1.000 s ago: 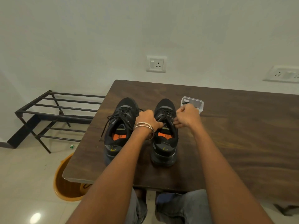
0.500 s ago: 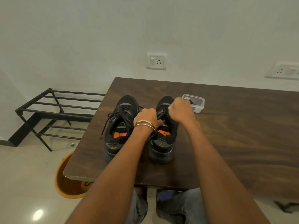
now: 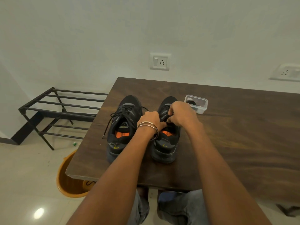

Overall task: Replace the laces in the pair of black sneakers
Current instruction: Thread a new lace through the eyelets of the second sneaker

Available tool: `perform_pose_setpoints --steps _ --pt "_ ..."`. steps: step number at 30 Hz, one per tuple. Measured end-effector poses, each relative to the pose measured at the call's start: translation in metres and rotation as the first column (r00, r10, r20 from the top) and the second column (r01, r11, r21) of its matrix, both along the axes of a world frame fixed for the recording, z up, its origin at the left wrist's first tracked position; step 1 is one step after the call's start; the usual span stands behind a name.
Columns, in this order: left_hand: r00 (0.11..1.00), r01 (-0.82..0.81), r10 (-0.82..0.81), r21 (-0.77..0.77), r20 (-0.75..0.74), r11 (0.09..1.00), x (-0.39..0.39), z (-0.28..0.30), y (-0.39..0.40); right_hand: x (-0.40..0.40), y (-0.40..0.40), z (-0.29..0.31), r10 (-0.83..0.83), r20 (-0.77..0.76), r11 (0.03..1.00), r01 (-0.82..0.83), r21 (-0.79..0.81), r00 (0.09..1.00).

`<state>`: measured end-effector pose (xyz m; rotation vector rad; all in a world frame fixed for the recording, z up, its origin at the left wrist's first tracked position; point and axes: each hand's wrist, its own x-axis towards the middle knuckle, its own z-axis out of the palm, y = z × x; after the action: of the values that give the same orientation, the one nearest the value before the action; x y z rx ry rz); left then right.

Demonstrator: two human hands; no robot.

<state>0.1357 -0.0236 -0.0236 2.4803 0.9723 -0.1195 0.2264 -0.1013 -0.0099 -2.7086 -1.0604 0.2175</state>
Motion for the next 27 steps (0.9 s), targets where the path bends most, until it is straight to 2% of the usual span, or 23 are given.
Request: perform_pose_setpoints --steps 3,6,9,10,12,15,18,21,23,27 --pt "1.0 -0.007 0.007 -0.021 0.0 1.0 0.0 -0.001 -0.002 -0.004 -0.002 0.005 -0.024 0.034 0.996 0.02 0.09 0.999" --pt "1.0 -0.015 0.015 -0.026 0.01 1.0 0.0 -0.003 -0.002 -0.005 -0.009 0.016 -0.135 -0.058 0.972 0.144 0.187 0.989" --pt "1.0 -0.017 0.018 -0.039 0.007 0.999 0.0 -0.005 -0.002 -0.001 -0.022 0.031 -0.348 -0.277 0.821 0.434 0.37 0.895" --pt "1.0 -0.017 0.017 -0.05 0.005 0.999 0.0 -0.005 -0.002 0.001 -0.027 0.033 -0.404 -0.331 0.761 0.514 0.395 0.853" --pt "1.0 -0.012 0.012 -0.062 0.0 0.998 0.0 -0.005 -0.002 0.004 -0.035 0.032 -0.473 -0.342 0.738 0.578 0.348 0.812" --pt "1.0 -0.003 0.002 -0.063 -0.012 0.998 0.001 -0.004 -0.003 0.008 -0.034 0.025 -0.444 -0.239 0.832 0.497 0.247 0.863" --pt "0.999 0.012 -0.013 -0.05 -0.03 0.999 0.001 -0.004 -0.003 0.007 -0.021 0.019 -0.193 -0.116 0.958 0.212 0.191 0.974" --pt "0.998 0.018 -0.019 -0.03 -0.052 0.999 0.003 -0.004 -0.004 -0.003 -0.009 0.012 -0.009 -0.08 1.0 0.009 0.001 0.997" --pt "0.998 0.009 -0.011 -0.026 -0.063 1.0 0.003 -0.004 -0.004 -0.007 -0.005 0.008 0.009 -0.045 0.999 -0.011 -0.045 0.999" --pt "0.998 0.009 -0.011 -0.031 -0.067 0.999 0.003 -0.004 -0.007 -0.007 -0.007 0.013 -0.034 0.029 0.999 0.032 0.041 0.999"
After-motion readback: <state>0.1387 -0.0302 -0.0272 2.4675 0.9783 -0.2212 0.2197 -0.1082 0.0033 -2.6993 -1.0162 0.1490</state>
